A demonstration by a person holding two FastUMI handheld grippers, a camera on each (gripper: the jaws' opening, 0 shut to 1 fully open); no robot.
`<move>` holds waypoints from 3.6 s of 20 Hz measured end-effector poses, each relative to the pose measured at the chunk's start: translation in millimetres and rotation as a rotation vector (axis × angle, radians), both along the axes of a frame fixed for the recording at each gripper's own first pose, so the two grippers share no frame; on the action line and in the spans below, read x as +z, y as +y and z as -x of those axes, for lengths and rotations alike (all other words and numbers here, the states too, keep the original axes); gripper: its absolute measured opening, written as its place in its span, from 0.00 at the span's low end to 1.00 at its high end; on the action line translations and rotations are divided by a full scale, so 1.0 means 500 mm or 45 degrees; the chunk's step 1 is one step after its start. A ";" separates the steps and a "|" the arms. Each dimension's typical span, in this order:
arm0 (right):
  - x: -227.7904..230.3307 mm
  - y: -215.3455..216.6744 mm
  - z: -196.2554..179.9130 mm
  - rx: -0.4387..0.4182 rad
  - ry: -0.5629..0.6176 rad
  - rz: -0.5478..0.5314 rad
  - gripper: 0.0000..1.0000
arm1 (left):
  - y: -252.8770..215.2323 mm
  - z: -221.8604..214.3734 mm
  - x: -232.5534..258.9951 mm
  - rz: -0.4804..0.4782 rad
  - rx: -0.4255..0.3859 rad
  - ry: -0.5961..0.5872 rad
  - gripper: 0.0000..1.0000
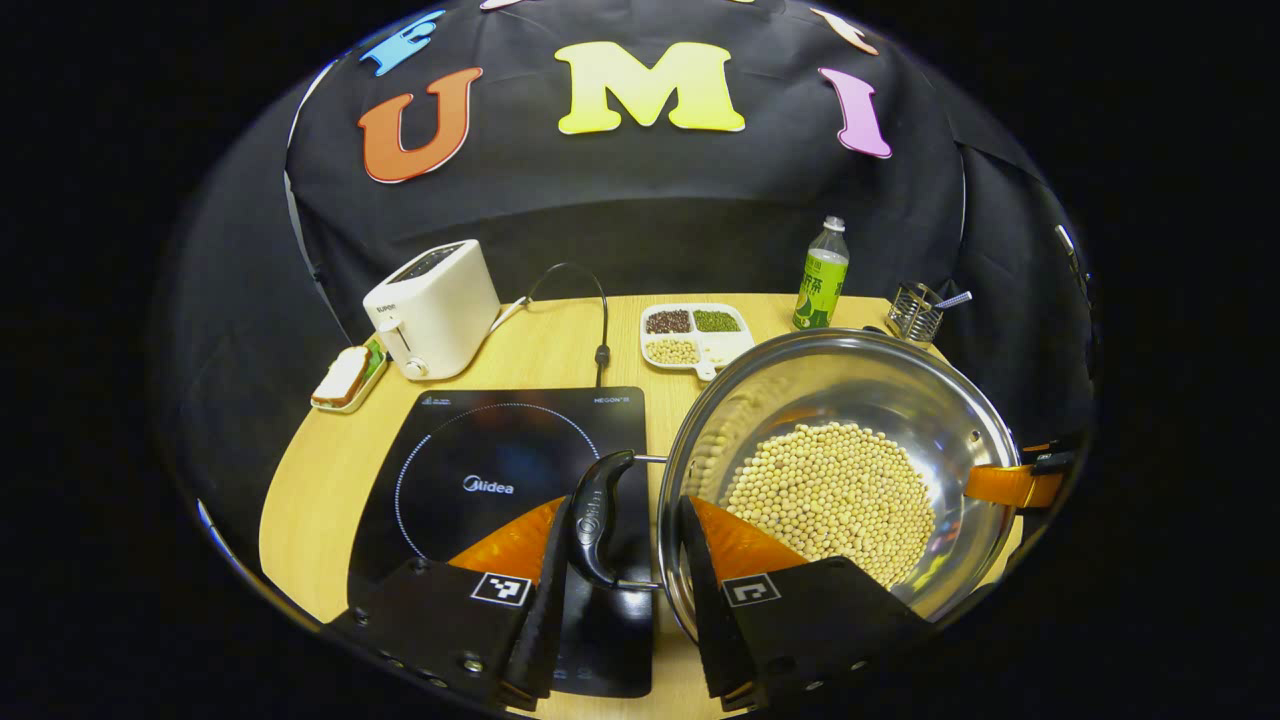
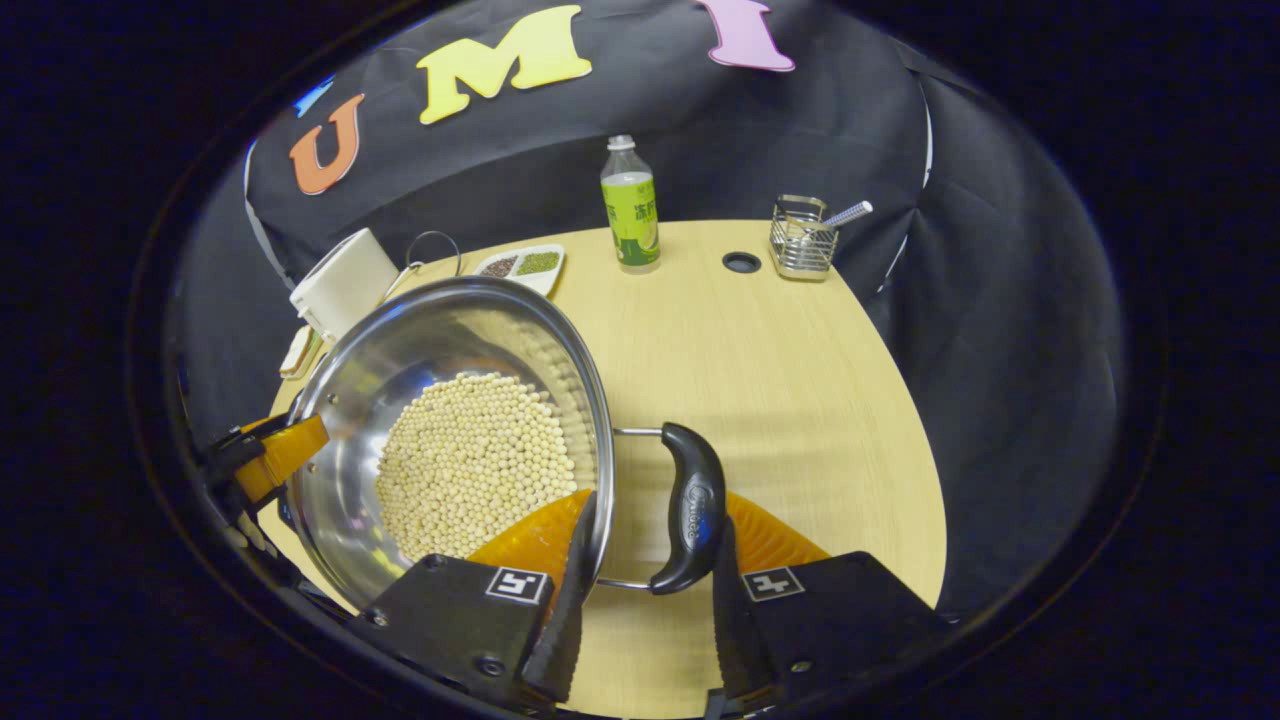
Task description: First push the handle of the pot to place it horizontally, then grasp the pot with both hands and set it on the induction cooktop.
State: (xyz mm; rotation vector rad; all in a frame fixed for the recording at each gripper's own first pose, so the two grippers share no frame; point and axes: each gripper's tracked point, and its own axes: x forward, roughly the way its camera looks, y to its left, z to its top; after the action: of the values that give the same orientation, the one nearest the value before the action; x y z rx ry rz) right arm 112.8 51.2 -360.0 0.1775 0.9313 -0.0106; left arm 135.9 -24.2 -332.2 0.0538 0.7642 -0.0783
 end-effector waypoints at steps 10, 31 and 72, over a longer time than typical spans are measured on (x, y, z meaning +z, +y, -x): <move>0.051 0.149 0.015 0.018 -0.035 -0.024 0.55 | 0.158 0.032 0.038 -0.008 0.046 -0.032 0.54; 0.004 0.495 -0.086 0.034 0.100 -0.080 0.54 | 0.496 -0.069 -0.020 -0.110 0.078 0.045 0.54; 0.095 0.451 -0.102 0.197 -0.275 0.041 0.89 | 0.489 -0.061 0.089 -0.187 0.070 -0.243 0.97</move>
State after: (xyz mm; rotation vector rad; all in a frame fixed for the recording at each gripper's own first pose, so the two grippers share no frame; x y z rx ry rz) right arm 163.7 276.7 -312.5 0.0745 0.7270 0.1339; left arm 166.5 220.1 -287.8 0.1771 0.5793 0.0351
